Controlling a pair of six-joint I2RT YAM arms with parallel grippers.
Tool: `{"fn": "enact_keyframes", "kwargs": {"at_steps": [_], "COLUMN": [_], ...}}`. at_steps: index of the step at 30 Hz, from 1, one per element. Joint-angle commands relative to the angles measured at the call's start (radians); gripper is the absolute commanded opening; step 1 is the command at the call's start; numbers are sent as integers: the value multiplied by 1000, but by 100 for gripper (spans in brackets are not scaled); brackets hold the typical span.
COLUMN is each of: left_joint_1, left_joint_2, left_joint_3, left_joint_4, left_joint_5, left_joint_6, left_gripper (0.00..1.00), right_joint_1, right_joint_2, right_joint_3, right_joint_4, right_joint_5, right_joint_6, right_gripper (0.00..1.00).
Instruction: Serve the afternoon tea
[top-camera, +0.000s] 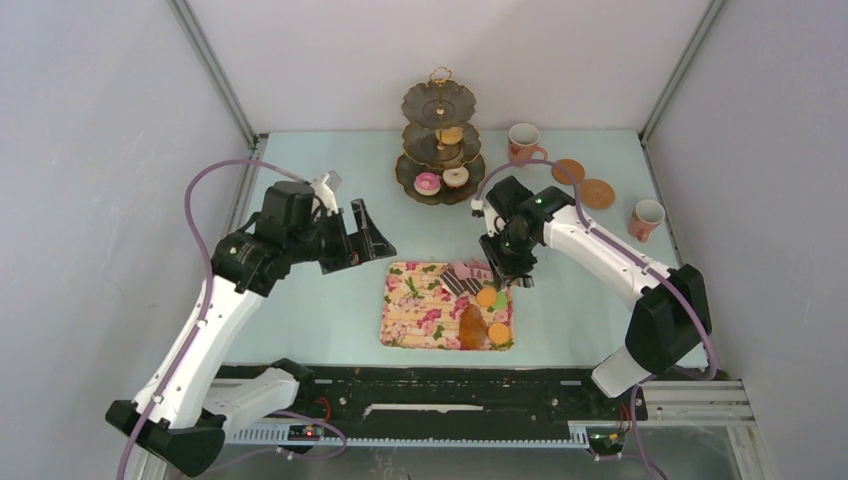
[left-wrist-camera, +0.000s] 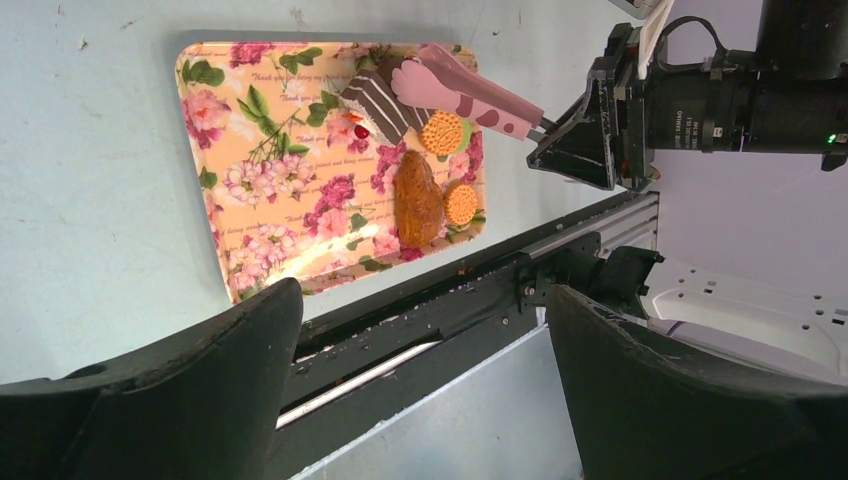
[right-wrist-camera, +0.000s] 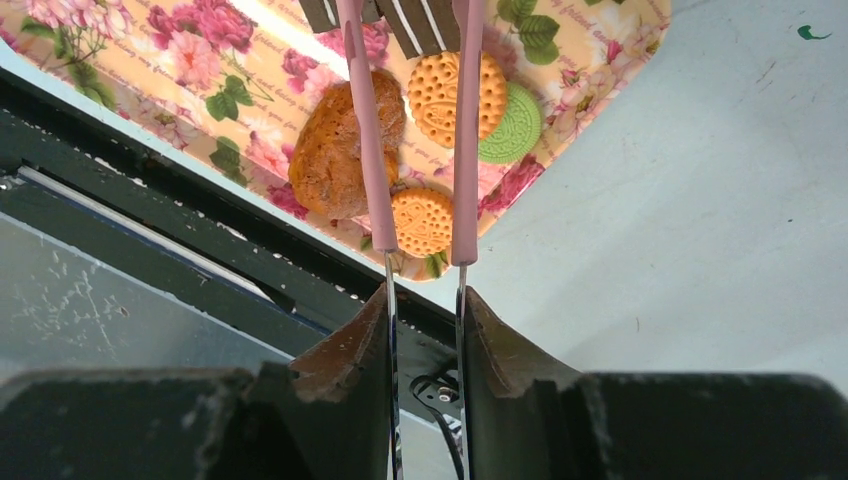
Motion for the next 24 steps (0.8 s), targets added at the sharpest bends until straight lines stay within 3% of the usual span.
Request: {"fn": "enact_keyframes", "kwargs": {"at_steps": [1,11,24], "left_joint_1": [-4,-4,-5], "left_joint_2": [4,15,-6], "left_joint_3": [39,42,22], "left_joint_4": [25,50,60], "left_joint_5": [-12,0,-8], "left_joint_6": [17,1,-17], "left_gripper": [98,98,98], "right_joint_1": [-14,-68,-229], "right_joint_2": [-43,-134,-208], "right_joint_3": [29,23,-58], "right_joint_4": [10,-36,62], "right_joint_5": [-48,-154,-496], "right_joint_6": [-9,40,171], "right_gripper": [11,6,1]}}
